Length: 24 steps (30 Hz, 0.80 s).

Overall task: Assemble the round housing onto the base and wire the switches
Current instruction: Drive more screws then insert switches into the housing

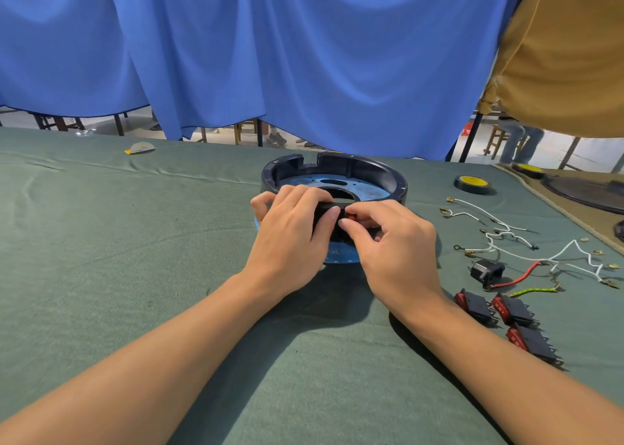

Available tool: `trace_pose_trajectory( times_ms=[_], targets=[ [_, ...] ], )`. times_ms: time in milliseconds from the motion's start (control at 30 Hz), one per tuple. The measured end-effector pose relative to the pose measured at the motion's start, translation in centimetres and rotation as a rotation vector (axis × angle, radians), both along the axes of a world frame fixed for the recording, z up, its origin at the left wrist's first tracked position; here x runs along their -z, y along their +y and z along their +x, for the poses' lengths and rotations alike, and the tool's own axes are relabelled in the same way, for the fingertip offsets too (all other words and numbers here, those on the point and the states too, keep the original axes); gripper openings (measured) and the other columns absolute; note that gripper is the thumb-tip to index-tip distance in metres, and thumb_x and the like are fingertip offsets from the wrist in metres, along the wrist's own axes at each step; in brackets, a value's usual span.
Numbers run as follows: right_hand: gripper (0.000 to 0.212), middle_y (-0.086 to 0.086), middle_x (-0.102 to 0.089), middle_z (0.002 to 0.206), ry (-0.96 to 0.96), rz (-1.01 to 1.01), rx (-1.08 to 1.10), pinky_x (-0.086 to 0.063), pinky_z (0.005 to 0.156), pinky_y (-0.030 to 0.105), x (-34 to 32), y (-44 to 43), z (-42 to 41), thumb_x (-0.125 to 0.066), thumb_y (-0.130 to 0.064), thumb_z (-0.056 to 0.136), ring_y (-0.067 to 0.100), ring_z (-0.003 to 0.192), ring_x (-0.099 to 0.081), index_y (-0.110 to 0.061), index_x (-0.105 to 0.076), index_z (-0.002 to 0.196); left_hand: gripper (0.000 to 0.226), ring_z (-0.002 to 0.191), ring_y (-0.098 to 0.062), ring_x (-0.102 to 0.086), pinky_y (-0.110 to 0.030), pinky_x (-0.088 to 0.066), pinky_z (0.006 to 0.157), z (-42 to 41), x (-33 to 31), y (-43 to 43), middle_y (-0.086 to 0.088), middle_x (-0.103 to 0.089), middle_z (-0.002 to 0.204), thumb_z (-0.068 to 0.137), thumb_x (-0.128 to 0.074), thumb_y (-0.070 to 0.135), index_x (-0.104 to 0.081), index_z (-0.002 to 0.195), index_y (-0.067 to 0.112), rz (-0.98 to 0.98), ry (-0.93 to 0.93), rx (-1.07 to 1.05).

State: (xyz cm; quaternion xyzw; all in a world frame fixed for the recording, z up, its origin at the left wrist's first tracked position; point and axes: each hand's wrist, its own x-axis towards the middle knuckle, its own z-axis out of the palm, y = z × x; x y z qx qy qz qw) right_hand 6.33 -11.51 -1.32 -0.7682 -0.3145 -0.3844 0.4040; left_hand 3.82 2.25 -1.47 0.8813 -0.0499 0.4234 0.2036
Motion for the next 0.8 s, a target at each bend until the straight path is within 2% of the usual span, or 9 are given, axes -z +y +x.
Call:
trace_pose_trajectory(
  times_ms=[67,133,233,367,467,567,667,800],
  targets=[
    [0.013,0.003,-0.071,0.090,0.003,-0.002,-0.015,-0.049,0.072,0.017,0.1,-0.3,0.1,-0.071,-0.007,0.085,0.013,0.079,-0.064,-0.008,-0.076,0.097,0.026,0.098,-0.018,-0.058,-0.028,-0.017,0.082,0.0,0.0,0.1,0.004,-0.067,0.099,0.094,-0.050,0.031,-0.068,0.102,0.013,-0.003,-0.001,0.003],
    [0.018,0.001,-0.070,0.094,0.048,-0.015,-0.057,-0.049,0.075,0.016,0.2,-0.8,0.2,-0.066,-0.003,0.087,0.012,0.083,-0.063,-0.009,-0.076,0.101,0.027,0.099,-0.017,-0.058,-0.027,-0.016,0.082,-0.1,0.1,0.1,0.005,-0.067,0.100,0.094,-0.050,0.033,-0.068,0.103,0.014,-0.001,-0.002,0.007],
    [0.020,0.001,-0.064,0.096,0.064,0.013,-0.077,-0.050,0.074,0.020,0.2,-1.2,0.4,-0.066,-0.001,0.086,0.013,0.081,-0.061,-0.011,-0.077,0.099,0.030,0.098,-0.016,-0.058,-0.026,-0.014,0.080,-0.1,0.0,0.0,0.007,-0.067,0.100,0.094,-0.051,0.037,-0.070,0.106,0.017,0.013,-0.013,0.015],
    [0.015,0.002,-0.061,0.091,0.189,0.133,-0.104,-0.056,0.068,0.039,-0.2,-0.9,0.5,-0.069,-0.005,0.086,0.018,0.075,-0.062,-0.012,-0.076,0.098,0.029,0.098,-0.014,-0.056,-0.028,-0.015,0.080,0.1,0.0,-0.1,0.008,-0.065,0.097,0.094,-0.053,0.040,-0.073,0.107,0.024,-0.024,-0.024,0.024],
    [0.011,0.001,-0.064,0.084,0.288,0.197,-0.100,-0.056,0.067,0.041,-0.4,-0.8,0.8,-0.072,-0.009,0.084,0.017,0.071,-0.063,-0.012,-0.072,0.095,0.027,0.096,-0.013,-0.056,-0.029,-0.015,0.080,0.3,0.0,-0.2,0.010,-0.065,0.095,0.093,-0.053,0.040,-0.074,0.103,0.026,-0.050,-0.029,0.028],
    [0.010,0.005,-0.067,0.077,0.391,0.272,-0.102,-0.057,0.061,0.033,-0.6,-0.6,1.0,-0.074,-0.013,0.082,0.019,0.069,-0.064,-0.011,-0.071,0.092,0.027,0.096,-0.011,-0.055,-0.029,-0.015,0.080,0.3,-0.1,-0.2,0.012,-0.064,0.093,0.092,-0.053,0.042,-0.074,0.099,0.026,-0.069,-0.035,0.028],
    [0.011,0.004,-0.068,0.073,0.450,0.323,-0.115,-0.054,0.051,0.019,-0.8,-0.6,1.1,-0.077,-0.015,0.080,0.012,0.064,-0.064,-0.013,-0.071,0.089,0.026,0.095,-0.012,-0.056,-0.029,-0.015,0.079,0.4,-0.2,-0.3,0.012,-0.065,0.092,0.090,-0.055,0.043,-0.074,0.094,0.026,-0.087,-0.039,0.021],
    [0.019,0.003,-0.067,0.068,0.542,0.321,-0.154,-0.055,0.052,0.021,-1.2,-0.9,1.7,-0.078,-0.016,0.080,0.006,0.056,-0.063,-0.016,-0.071,0.097,0.019,0.097,-0.009,-0.055,-0.032,-0.016,0.079,0.4,-0.5,-0.7,0.016,-0.065,0.089,0.088,-0.056,0.041,-0.071,0.087,0.031,-0.165,-0.011,0.022]
  ],
)
